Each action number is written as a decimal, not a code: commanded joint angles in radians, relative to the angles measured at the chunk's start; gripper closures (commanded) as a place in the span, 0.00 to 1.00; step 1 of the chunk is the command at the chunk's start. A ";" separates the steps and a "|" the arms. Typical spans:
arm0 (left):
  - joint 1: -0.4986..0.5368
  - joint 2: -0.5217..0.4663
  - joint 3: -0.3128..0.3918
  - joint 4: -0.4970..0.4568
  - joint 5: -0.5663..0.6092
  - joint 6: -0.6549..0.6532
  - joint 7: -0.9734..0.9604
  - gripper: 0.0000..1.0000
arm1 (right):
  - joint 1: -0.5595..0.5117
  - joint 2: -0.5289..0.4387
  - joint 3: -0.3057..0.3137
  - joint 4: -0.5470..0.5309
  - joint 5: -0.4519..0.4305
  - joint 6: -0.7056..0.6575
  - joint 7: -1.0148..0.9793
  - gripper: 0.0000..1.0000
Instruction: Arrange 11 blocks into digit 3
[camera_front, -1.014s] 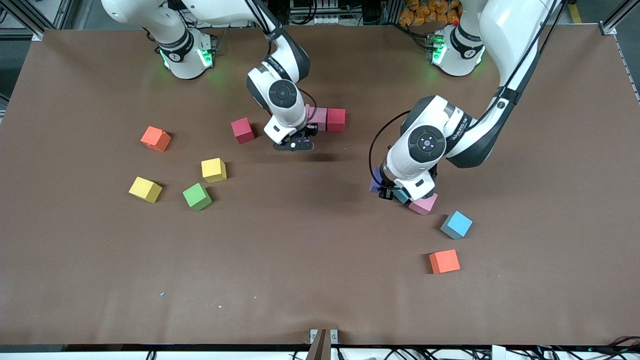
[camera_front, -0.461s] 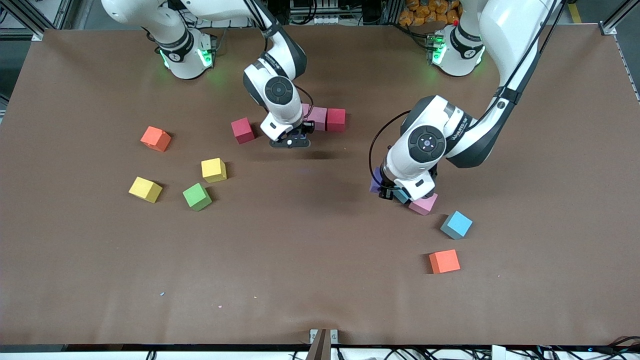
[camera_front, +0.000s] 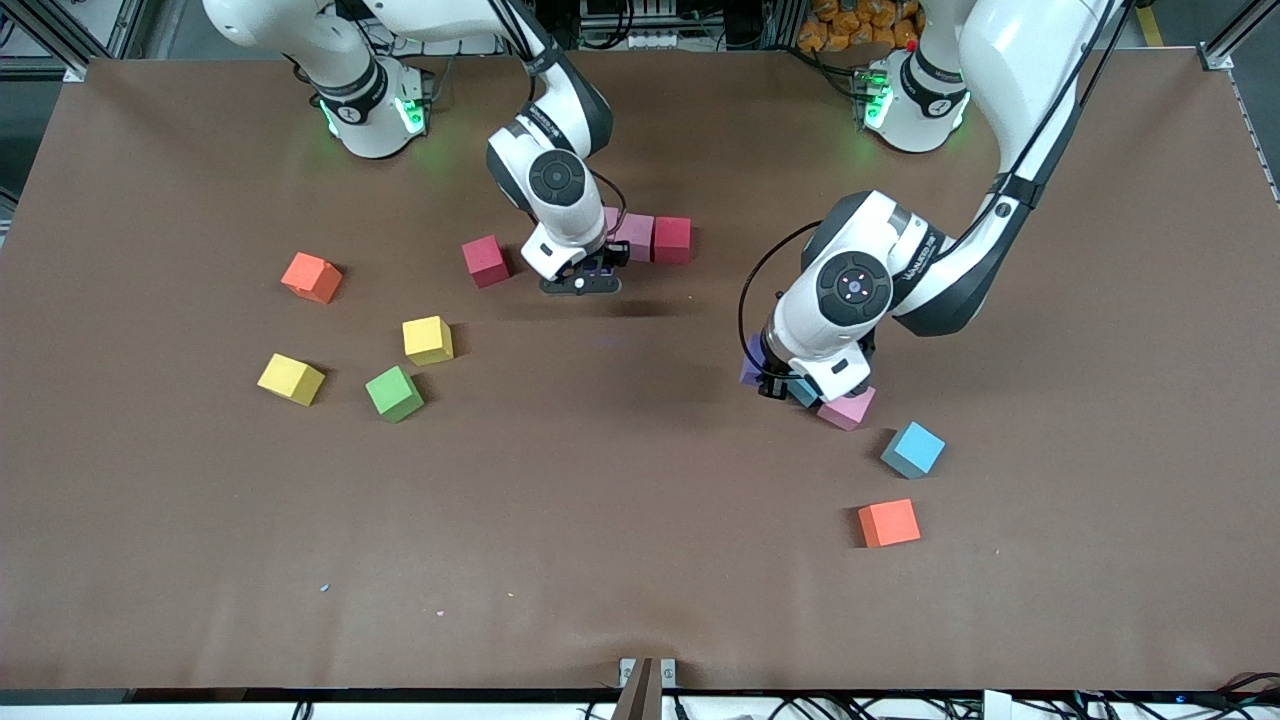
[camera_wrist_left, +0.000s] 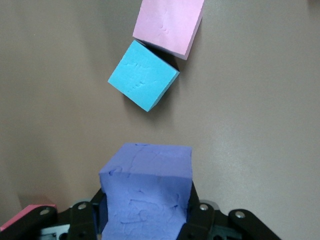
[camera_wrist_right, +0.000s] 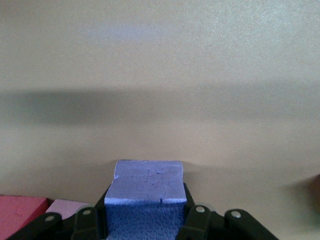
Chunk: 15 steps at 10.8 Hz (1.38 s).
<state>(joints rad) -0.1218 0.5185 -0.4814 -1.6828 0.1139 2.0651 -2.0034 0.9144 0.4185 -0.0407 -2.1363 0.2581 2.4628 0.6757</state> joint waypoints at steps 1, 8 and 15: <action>-0.001 -0.003 0.001 0.014 -0.017 -0.025 -0.005 0.98 | 0.015 -0.018 -0.007 -0.031 0.016 0.015 0.005 0.71; 0.002 -0.008 0.001 0.014 -0.017 -0.028 -0.003 0.98 | -0.024 -0.101 -0.016 -0.017 0.018 -0.017 0.053 0.00; -0.006 -0.014 0.001 0.021 -0.022 -0.030 -0.005 1.00 | -0.447 -0.081 -0.018 0.088 -0.158 -0.116 -0.445 0.00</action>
<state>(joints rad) -0.1213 0.5177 -0.4814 -1.6736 0.1139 2.0588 -2.0034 0.5430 0.3146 -0.0746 -2.0834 0.1752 2.3640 0.3289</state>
